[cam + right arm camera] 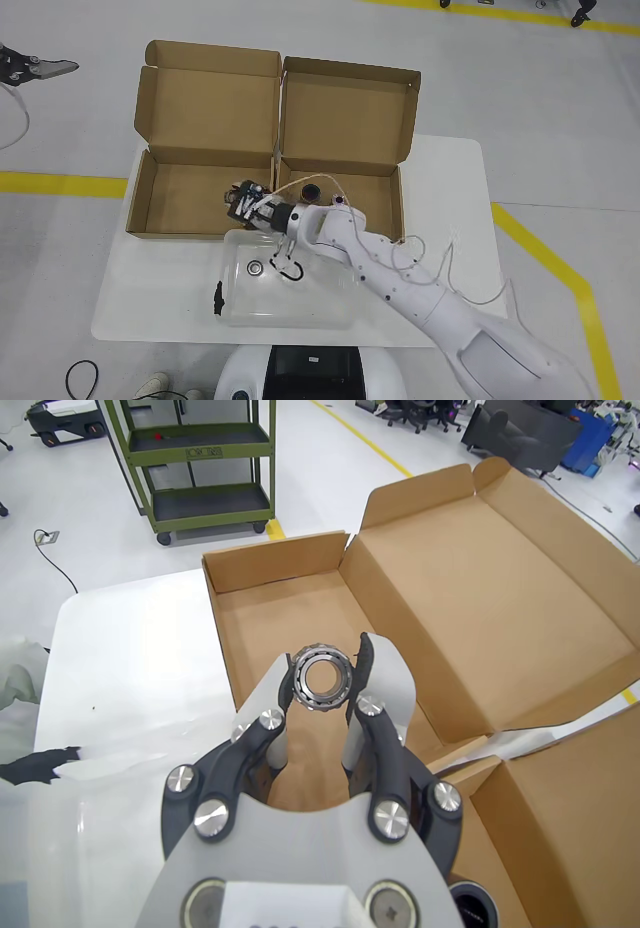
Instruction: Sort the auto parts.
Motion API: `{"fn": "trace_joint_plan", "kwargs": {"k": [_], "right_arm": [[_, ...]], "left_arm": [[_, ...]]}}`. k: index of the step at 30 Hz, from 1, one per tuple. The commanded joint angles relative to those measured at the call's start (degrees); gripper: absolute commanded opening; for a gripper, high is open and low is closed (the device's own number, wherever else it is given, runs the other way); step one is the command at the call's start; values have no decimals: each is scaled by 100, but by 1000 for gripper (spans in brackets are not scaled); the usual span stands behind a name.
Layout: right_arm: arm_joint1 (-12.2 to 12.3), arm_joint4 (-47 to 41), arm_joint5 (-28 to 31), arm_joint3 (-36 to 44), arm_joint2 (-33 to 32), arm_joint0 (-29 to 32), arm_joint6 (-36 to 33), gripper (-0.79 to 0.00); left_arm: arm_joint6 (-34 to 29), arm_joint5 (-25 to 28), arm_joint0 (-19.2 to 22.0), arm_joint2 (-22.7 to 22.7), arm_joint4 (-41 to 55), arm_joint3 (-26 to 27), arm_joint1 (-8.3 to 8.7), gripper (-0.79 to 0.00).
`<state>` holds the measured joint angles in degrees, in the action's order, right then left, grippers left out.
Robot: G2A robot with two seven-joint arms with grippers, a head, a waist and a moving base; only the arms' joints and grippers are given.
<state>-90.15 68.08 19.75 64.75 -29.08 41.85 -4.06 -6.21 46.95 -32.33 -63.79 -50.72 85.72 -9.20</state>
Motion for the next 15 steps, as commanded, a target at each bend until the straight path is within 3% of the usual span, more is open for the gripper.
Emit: {"fn": "trace_joint_plan", "kwargs": {"k": [1, 15], "right_arm": [[-138, -92, -67, -219, 113, -123, -120, -785], [-983, -507, -257, -1632, 561, -734, -576, -785]], "left_arm": [[0, 0, 0, 0, 0, 0, 0, 0], [0, 0, 0, 0, 0, 0, 0, 0]]}}
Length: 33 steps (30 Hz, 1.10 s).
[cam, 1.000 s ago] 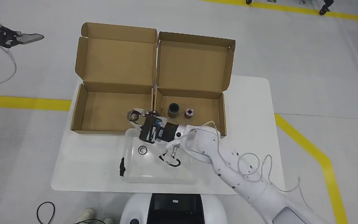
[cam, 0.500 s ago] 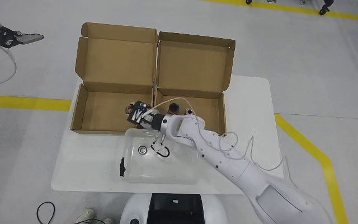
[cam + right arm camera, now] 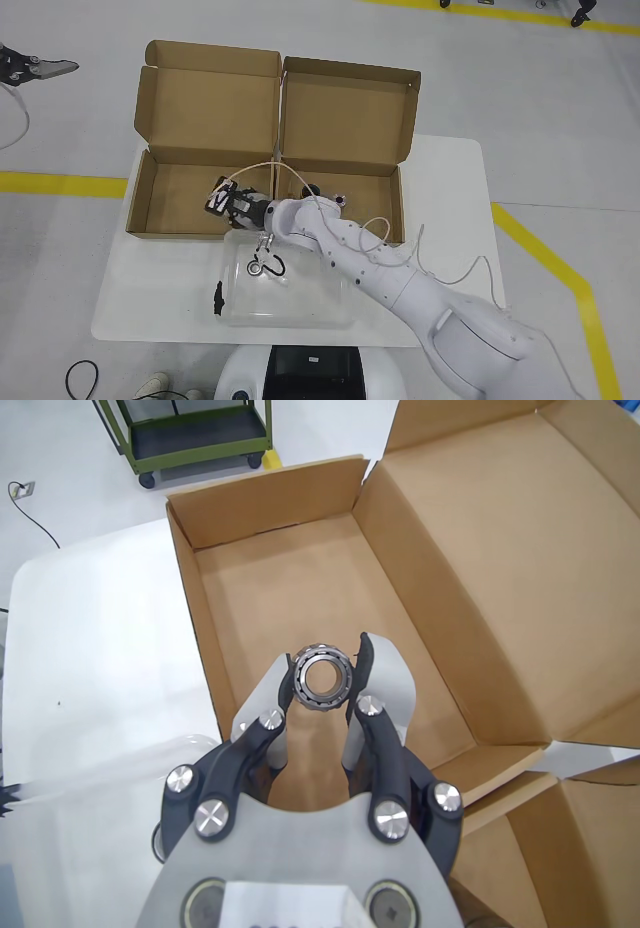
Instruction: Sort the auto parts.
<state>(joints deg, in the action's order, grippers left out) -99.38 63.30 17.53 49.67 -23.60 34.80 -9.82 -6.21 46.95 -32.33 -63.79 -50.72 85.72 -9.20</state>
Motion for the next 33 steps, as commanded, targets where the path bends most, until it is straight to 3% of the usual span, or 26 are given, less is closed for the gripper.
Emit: {"fn": "trace_joint_plan", "kwargs": {"k": [1, 8, 19, 25, 33], "right_arm": [[-116, -53, -55, -224, 27, -56, 8, -785], [-441, -167, -105, -876, 94, -183, -16, -785], [-787, -183, -63, -1662, 60, -324, 112, -622], [-870, -121, 40, -1812, -3, -351, 409, -526], [-791, 322, 231, -1392, -60, -279, 936, -514]], "left_arm": [[0, 0, 0, 0, 0, 0, 0, 0], [0, 0, 0, 0, 0, 0, 0, 0], [0, 0, 0, 0, 0, 0, 0, 0], [0, 0, 0, 0, 0, 0, 0, 0], [0, 0, 0, 0, 0, 0, 0, 0]]}}
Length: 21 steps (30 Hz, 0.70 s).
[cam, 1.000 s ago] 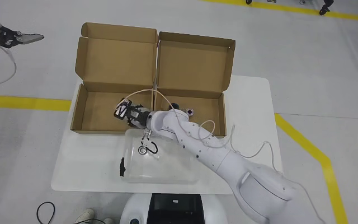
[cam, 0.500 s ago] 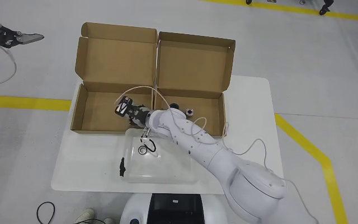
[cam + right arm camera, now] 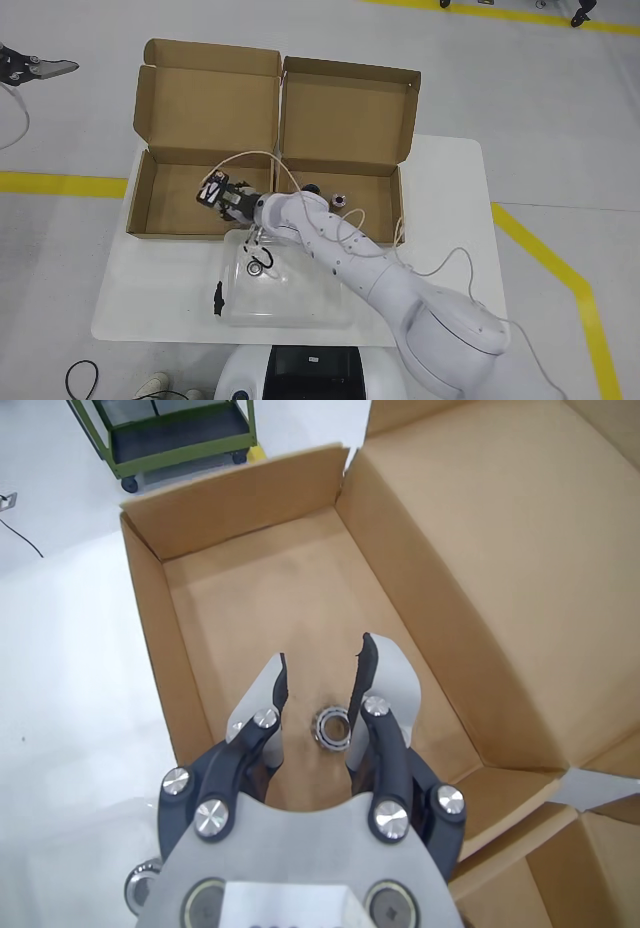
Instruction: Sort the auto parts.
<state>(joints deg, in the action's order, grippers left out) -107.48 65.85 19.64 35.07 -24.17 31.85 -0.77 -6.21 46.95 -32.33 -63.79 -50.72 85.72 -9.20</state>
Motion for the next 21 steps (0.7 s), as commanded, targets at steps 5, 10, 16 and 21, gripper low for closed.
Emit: {"fn": "trace_joint_plan", "kwargs": {"k": [5, 10, 16, 21], "right_arm": [[231, 604, 189, 780, -39, 251, 167, -483], [605, 1246, 232, 1945, -224, 748, -126, -468], [1157, 1863, 823, 3352, -707, 1583, -393, -468], [1591, 2685, 1432, 4336, -1091, 2251, -519, -456]], "left_arm": [[0, 0, 0, 0, 0, 0, 0, 0], [0, 0, 0, 0, 0, 0, 0, 0], [0, 0, 0, 0, 0, 0, 0, 0], [0, 0, 0, 0, 0, 0, 0, 0]]}}
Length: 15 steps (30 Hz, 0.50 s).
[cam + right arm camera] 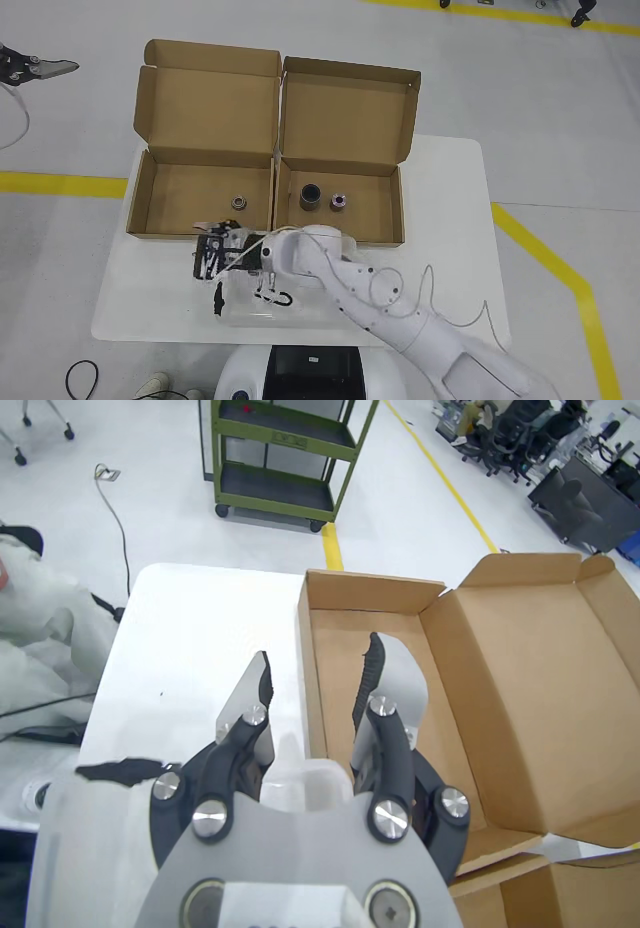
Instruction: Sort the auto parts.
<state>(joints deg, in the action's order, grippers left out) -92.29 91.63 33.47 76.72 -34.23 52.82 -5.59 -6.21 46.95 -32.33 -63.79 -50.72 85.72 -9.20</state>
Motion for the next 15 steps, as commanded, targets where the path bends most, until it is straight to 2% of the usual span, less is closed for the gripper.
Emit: {"fn": "trace_joint_plan", "kwargs": {"k": [1, 7, 10, 15], "right_arm": [[187, 220, 200, 380, -253, 364, -28, -459], [604, 449, 1007, 899, -989, 1095, 384, -477], [736, 565, 1343, 980, -1185, 1305, 488, -502], [789, 517, 1448, 854, -1197, 1394, 156, -486]], "left_arm": [[0, 0, 0, 0, 0, 0, 0, 0], [0, 0, 0, 0, 0, 0, 0, 0], [0, 0, 0, 0, 0, 0, 0, 0], [0, 0, 0, 0, 0, 0, 0, 0]]}}
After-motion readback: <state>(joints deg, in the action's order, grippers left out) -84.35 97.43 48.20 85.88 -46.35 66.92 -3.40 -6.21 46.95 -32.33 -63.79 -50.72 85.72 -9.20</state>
